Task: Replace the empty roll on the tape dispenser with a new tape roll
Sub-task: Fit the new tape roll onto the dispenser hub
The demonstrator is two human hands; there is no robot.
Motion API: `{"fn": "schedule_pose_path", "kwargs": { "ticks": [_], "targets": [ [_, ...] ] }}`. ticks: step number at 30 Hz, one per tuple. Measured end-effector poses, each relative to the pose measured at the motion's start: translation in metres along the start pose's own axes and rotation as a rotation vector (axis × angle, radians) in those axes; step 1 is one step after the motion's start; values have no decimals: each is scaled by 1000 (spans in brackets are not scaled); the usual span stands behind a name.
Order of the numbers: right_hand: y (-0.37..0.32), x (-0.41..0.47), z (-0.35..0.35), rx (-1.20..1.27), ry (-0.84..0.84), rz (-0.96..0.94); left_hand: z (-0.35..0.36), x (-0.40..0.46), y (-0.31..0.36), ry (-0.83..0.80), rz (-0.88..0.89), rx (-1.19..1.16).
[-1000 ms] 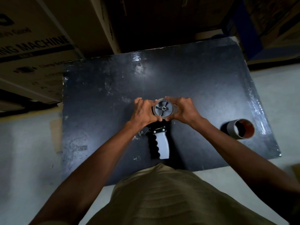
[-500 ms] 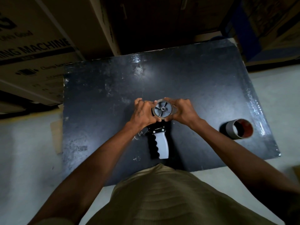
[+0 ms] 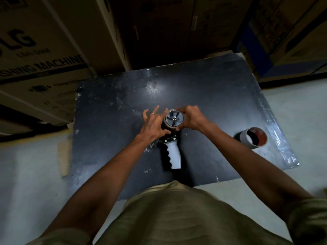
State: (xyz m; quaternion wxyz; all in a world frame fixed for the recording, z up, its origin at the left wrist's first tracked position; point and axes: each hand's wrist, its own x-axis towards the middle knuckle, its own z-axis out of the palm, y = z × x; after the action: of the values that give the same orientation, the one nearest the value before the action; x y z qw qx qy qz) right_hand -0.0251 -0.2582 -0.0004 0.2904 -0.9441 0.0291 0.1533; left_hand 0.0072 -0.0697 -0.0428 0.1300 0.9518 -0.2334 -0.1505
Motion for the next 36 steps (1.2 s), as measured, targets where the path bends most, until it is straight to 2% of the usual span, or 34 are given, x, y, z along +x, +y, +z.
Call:
{"fn": "schedule_pose_path", "kwargs": {
  "ticks": [6,12,23,27,36],
  "targets": [
    [-3,-8,3,-35,-4,11,12,-18,5,168,-97,-16],
    [0,-24,11,-16,-7,16,17,-13,11,146,-160,-143],
    [-6,-31,10,39,42,13,17,-13,4,169,-214,-233],
    [-8,-32,8,39,40,10,14,-10,2,129,-154,-233],
    [-2,-26,17,80,61,41,19,-15,-2,218,-141,-244]
  ]
}}
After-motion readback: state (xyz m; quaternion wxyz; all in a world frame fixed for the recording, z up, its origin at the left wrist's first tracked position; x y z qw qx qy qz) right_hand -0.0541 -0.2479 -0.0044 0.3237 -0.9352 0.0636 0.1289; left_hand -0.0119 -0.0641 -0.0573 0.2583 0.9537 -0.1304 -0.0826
